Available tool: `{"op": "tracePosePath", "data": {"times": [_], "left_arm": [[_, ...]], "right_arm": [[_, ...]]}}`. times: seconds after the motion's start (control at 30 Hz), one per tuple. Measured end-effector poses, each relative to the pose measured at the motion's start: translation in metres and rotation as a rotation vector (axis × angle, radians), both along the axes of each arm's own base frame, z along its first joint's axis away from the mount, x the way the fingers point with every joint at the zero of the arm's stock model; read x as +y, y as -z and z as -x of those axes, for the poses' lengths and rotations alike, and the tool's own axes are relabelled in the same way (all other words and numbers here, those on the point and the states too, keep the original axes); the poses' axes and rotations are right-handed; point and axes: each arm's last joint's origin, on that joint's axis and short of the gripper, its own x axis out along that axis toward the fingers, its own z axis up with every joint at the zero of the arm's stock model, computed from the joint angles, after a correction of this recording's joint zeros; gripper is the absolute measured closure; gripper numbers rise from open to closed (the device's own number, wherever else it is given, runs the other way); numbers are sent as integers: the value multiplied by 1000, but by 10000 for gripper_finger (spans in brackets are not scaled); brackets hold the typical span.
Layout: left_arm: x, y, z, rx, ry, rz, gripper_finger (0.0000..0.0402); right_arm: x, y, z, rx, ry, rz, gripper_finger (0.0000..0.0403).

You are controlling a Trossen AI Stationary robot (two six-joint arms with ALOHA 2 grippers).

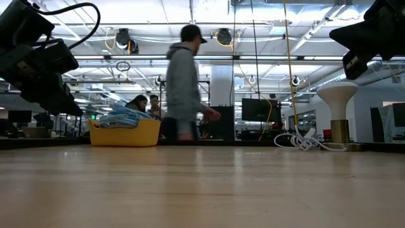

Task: Pick & Place USB Port
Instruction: Return to Home Position

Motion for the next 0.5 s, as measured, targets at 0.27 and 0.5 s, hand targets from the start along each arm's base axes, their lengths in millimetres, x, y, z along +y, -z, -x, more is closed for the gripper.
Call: {"op": "tracePosePath", "data": {"times": [0.27, 0.5], "left_arm": [[0, 0, 0, -1, -6, 9, 366], [0, 0, 0, -1, -6, 9, 360]], "right_arm": [[0, 0, 0, -4, 0, -2, 400], [0, -1, 0, -6, -1, -3, 401]]}}
